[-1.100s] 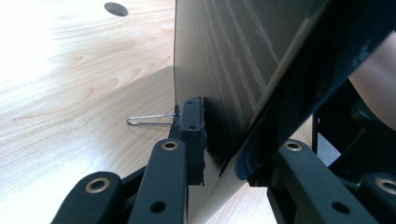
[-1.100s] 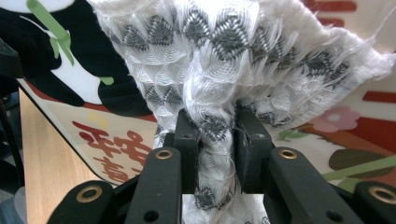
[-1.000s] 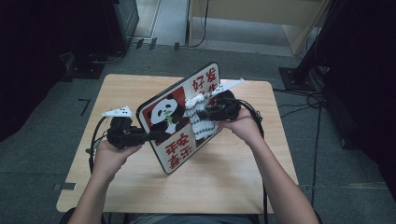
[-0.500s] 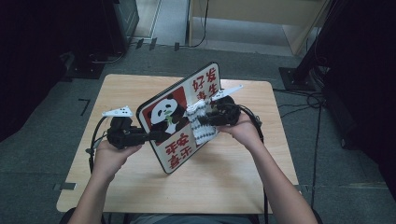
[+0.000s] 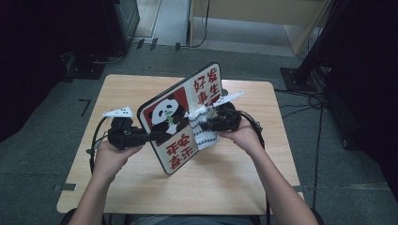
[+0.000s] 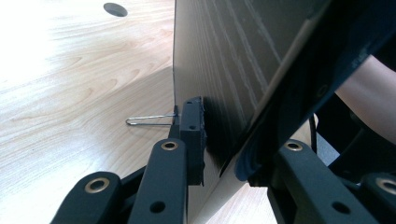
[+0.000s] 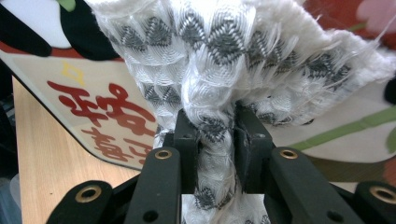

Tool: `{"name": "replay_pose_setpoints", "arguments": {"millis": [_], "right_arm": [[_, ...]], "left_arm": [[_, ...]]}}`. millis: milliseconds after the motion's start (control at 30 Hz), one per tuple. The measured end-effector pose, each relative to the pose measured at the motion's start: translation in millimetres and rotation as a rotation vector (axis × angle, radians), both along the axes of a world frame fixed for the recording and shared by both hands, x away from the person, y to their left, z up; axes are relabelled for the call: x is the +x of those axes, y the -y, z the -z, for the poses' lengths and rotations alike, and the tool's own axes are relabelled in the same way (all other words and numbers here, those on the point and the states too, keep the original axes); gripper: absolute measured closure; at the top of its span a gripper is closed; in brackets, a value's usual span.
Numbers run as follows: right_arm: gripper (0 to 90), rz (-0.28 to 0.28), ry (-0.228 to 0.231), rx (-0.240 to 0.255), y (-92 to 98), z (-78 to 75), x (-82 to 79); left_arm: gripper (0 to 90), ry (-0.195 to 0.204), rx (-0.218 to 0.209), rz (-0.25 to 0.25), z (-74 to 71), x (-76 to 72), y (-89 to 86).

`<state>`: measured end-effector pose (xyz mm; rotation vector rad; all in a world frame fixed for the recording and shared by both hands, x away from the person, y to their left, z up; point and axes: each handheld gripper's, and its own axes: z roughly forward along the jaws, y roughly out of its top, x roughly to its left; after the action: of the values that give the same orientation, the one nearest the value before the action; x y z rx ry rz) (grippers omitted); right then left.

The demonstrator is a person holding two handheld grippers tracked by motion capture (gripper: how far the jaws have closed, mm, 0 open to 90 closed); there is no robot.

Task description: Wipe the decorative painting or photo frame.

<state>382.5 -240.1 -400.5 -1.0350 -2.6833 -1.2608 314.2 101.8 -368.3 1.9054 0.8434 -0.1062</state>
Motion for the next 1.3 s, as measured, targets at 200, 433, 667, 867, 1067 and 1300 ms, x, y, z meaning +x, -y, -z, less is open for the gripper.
{"name": "replay_pose_setpoints", "arguments": {"millis": [200,433,667,867,1067,1300], "right_arm": [[74.6,0.004,-0.019,-0.012,-0.8,7.7,-2.7],[74.6,-0.001,-0.042,-0.036,-0.8,18.6,-4.5],[74.2,0.001,-0.047,-0.049,2.8,29.5,-5.3],[74.3,0.003,-0.043,-0.043,6.6,42.3,-6.8],[74.2,0.007,-0.057,-0.04,7.3,50.2,-7.6],[74.0,-0.001,-0.085,-0.061,6.3,59.6,-7.9]], "left_arm": [[74.3,0.001,0.001,0.0,-0.1,-0.2,0.2],[74.3,0.0,0.0,0.0,0.1,-0.3,0.0],[74.2,-0.001,-0.002,0.001,0.3,-0.2,0.1],[74.1,-0.001,-0.007,0.002,0.7,0.1,-0.1],[74.0,0.0,-0.007,0.003,0.8,-0.1,0.0],[73.9,-0.001,-0.007,0.006,0.9,0.6,-0.3]]}}
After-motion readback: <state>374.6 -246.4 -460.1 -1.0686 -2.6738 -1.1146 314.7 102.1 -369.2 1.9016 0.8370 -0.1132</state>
